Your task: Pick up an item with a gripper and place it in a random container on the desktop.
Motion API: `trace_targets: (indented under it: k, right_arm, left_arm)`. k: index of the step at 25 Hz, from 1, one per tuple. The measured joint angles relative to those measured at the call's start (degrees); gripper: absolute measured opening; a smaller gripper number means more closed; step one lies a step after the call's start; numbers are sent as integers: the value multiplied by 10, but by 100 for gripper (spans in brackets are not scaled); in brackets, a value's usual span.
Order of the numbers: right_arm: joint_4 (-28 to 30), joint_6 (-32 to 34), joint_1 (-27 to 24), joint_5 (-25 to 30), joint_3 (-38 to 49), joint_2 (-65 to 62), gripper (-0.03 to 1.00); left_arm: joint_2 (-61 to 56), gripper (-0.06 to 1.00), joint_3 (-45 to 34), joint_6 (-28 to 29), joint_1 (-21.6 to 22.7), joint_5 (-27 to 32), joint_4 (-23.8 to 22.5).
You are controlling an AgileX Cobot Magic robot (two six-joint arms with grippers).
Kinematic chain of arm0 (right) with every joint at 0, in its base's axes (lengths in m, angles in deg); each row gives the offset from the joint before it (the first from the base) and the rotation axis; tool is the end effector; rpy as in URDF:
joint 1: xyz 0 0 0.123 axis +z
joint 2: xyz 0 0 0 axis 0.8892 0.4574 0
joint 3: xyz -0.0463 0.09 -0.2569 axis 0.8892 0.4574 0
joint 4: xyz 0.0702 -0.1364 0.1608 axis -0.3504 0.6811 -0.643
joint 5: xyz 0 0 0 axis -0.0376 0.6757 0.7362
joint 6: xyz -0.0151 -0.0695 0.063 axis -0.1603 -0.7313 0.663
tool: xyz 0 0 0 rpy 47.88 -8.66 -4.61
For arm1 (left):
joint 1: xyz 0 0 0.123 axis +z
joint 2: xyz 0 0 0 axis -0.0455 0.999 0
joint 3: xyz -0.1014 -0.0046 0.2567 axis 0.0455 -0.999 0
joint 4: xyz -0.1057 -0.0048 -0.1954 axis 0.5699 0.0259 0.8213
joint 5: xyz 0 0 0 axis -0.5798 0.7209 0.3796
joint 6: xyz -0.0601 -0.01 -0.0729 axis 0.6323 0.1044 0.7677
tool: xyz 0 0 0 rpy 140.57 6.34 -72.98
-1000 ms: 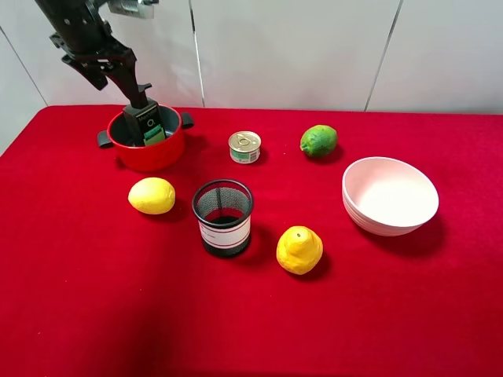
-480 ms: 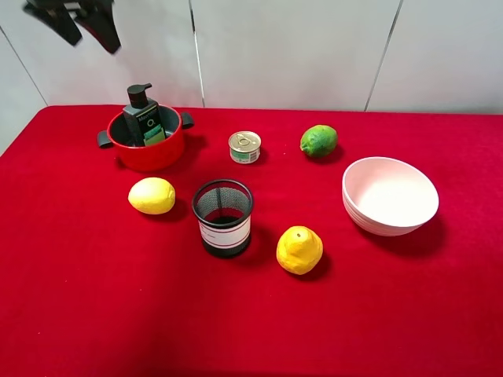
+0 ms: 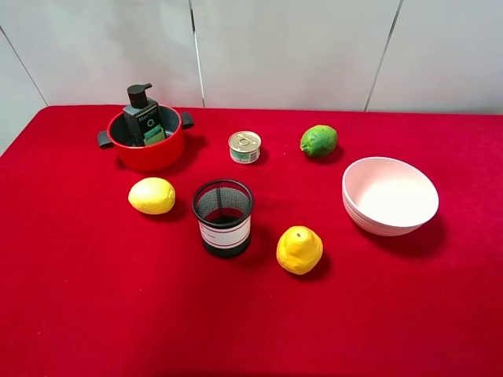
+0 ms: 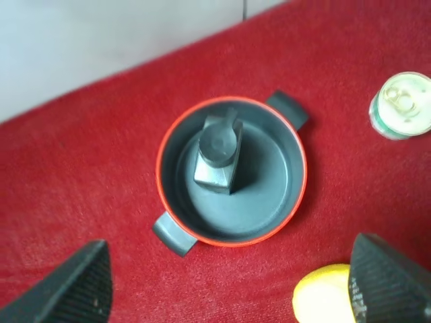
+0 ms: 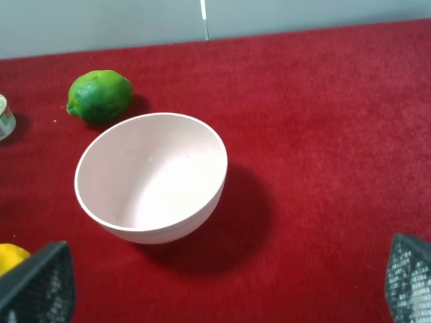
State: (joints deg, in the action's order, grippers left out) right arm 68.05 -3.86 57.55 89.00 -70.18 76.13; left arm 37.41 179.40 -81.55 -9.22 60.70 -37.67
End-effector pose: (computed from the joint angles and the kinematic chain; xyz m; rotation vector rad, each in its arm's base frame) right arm -0.0179 0.0102 0.2635 0.0405 2.0058 0.0351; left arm 0.3370 -0.0453 0.4047 0.5146 2.3854 -0.0034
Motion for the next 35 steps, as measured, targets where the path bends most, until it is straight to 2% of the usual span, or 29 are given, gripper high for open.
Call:
trace_targets:
  k: [8, 24, 29, 35]
  right_arm:
    - [0, 0, 0, 0, 0, 0, 69]
    - [0, 0, 0, 0, 0, 0, 69]
    - [0, 0, 0, 0, 0, 0, 69]
    - [0, 0, 0, 0, 0, 0, 69]
  left_arm:
    - [-106, 71, -120, 1, 0, 0, 0]
    - [-406, 71, -467, 2, 0, -1, 1]
    - [-508, 71, -529, 3, 0, 0, -9]
    - [-619, 71, -565, 4, 0, 1, -9]
